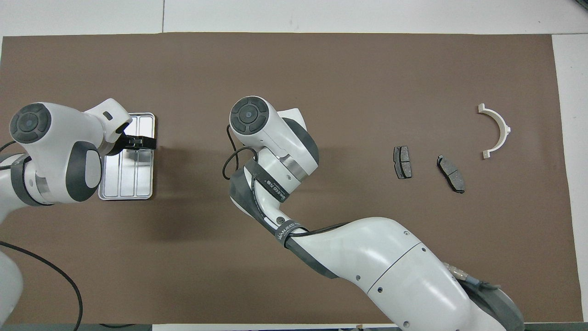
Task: Place bearing gear from tray to pile
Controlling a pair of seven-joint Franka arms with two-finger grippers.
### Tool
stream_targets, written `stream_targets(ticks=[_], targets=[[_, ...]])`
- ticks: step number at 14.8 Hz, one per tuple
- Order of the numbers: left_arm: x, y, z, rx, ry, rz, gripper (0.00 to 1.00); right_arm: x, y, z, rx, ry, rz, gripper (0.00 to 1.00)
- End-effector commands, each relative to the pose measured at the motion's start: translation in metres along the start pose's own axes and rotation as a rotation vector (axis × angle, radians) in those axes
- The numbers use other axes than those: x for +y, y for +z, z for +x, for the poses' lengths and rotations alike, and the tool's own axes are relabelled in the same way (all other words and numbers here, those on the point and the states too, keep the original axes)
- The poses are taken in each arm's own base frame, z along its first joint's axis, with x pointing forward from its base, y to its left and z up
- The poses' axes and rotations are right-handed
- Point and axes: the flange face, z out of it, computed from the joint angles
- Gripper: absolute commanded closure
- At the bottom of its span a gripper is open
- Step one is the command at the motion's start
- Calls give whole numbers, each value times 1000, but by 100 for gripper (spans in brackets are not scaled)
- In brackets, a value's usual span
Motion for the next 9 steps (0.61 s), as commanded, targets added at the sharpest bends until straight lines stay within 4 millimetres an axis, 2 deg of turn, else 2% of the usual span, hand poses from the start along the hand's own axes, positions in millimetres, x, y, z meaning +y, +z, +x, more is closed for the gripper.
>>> stream_targets(ticks=[1, 4, 9], targets=[[-7, 6, 9, 14, -18, -4, 0, -3, -6, -1, 11, -29, -7, 3], [-11, 6, 9, 15, -13, 1, 0, -5, 0, -6, 8, -38, 18, 7], [-17, 6, 9, 21, -6, 5, 1, 9, -3, -8, 5, -74, 25, 7]])
